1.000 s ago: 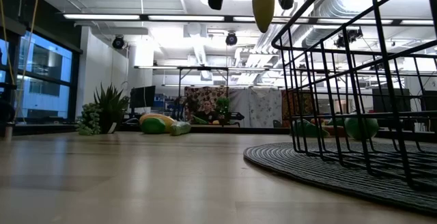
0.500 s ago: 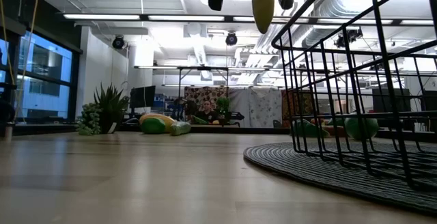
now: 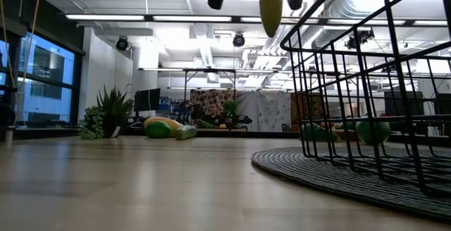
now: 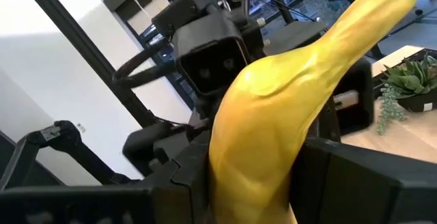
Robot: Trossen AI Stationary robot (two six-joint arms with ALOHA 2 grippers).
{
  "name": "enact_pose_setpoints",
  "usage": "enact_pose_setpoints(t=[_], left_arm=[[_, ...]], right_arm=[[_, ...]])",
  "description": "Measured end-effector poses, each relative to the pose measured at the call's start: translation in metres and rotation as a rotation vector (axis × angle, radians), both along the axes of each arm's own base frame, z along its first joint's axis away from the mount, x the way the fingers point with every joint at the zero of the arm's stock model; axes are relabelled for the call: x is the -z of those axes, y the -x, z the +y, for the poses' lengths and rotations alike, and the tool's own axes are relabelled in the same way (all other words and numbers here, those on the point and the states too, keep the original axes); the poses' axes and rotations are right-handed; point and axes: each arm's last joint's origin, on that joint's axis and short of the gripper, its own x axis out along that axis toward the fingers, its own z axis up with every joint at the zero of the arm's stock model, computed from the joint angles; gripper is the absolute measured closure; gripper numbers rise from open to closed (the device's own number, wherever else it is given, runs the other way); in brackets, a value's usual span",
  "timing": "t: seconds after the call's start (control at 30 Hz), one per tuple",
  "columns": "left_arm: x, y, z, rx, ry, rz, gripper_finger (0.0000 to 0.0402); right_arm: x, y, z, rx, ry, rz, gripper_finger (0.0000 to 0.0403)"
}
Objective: Build produce basket
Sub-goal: Put the yellow banana into the black basket
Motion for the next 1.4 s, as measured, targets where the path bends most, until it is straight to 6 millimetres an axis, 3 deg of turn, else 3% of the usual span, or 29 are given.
enact_pose_setpoints(t=[0.2, 0.47, 0.63, 1.0, 1.4], left_arm=[[-0.009, 0.017, -0.001, 0.005, -0.025, 0.078, 0.0099], [-0.025, 0.043, 0.001, -0.050, -0.048, 0.146, 0.0100], [-0.032, 0.064, 0.002, -0.109, -0.058, 0.096, 0.0101], [-0.021, 0.118, 0.002, -0.205, 0.013, -0.188, 0.0101], [-0.028, 0.129, 0.002, -0.212, 0.007, -0.217, 0.0101]], right_arm=[[0.000, 0.000, -0.004, 0.013, 0.016, -0.003, 0.0279], [-0.007, 0.006, -0.007, 0.004, 0.042, -0.034, 0.0279], [-0.014, 0.015, -0.007, 0.005, 0.081, -0.048, 0.0279], [-0.015, 0.026, -0.007, 0.007, 0.166, 0.007, 0.0279], [-0.014, 0.026, -0.007, -0.007, 0.181, 0.013, 0.0279]])
